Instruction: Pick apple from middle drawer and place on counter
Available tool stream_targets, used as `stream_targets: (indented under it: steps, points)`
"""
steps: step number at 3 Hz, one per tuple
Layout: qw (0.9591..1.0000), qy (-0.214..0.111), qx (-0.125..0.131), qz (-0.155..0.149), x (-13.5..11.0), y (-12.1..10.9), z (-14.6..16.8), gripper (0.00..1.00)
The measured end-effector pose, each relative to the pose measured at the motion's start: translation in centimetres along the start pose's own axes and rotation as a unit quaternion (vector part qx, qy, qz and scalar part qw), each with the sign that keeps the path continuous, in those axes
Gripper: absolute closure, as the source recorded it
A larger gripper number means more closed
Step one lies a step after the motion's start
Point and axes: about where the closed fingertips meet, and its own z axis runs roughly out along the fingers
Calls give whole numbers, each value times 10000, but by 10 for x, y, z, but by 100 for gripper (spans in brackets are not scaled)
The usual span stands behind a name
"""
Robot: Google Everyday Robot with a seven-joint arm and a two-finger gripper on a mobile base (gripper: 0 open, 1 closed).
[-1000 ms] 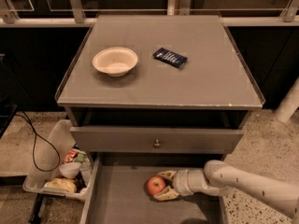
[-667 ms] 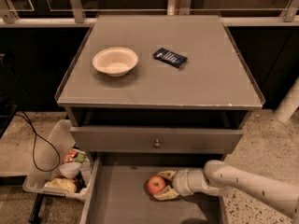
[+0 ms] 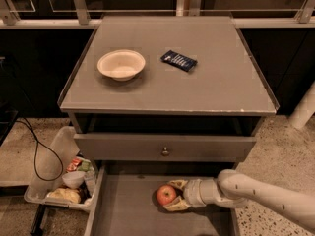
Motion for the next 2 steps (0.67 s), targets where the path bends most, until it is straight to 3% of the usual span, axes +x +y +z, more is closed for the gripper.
stream_targets:
  steps: [2]
  points:
    - [9994,43,314,-156,-29,23,-60,100]
